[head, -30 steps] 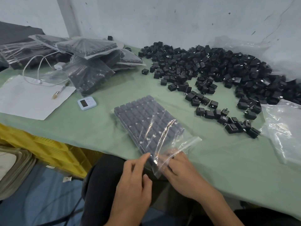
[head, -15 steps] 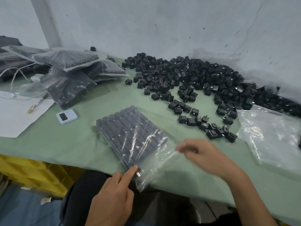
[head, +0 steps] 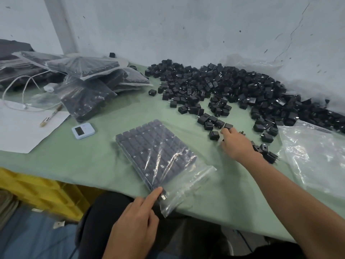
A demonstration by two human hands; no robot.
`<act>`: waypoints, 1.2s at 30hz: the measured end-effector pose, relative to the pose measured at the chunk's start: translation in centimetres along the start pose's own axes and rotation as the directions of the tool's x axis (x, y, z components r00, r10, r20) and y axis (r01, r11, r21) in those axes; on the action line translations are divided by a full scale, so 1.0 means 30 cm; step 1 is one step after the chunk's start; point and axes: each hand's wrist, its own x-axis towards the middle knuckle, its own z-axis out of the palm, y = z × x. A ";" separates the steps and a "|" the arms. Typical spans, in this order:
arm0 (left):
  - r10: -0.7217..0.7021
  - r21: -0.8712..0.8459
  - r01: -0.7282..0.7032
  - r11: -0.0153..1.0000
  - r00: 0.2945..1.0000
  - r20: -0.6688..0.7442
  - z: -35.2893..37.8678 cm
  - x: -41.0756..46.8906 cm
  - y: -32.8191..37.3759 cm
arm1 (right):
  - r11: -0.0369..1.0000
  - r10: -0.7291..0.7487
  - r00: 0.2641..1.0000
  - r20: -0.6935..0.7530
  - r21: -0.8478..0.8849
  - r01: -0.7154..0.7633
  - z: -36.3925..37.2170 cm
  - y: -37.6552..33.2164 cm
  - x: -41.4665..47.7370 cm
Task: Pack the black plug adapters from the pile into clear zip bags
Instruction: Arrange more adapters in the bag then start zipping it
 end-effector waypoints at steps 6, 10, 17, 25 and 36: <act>0.020 -0.016 -0.020 1.000 1.000 -0.004 0.008 -0.005 -0.013 | 0.999 0.034 0.999 0.035 -0.017 -0.033 -0.005 0.070 -0.043; 0.030 -0.042 -0.029 0.999 0.999 0.022 0.003 -0.002 -0.022 | 0.942 0.115 0.991 -0.069 0.324 -0.087 -0.081 0.038 -0.180; -0.005 -0.079 0.010 0.997 0.998 0.063 -0.003 -0.007 -0.013 | 0.214 -0.095 0.988 0.123 0.972 -0.101 -0.090 -0.178 -0.646; -0.009 -0.098 0.015 0.995 0.998 0.068 -0.008 -0.010 -0.009 | 0.094 -0.117 0.983 0.140 0.987 -0.129 -0.020 -0.312 -0.748; 0.014 -0.105 -0.009 0.994 0.999 0.047 0.001 -0.011 -0.022 | 0.229 0.190 0.972 0.138 0.956 -0.181 0.052 -0.392 -0.660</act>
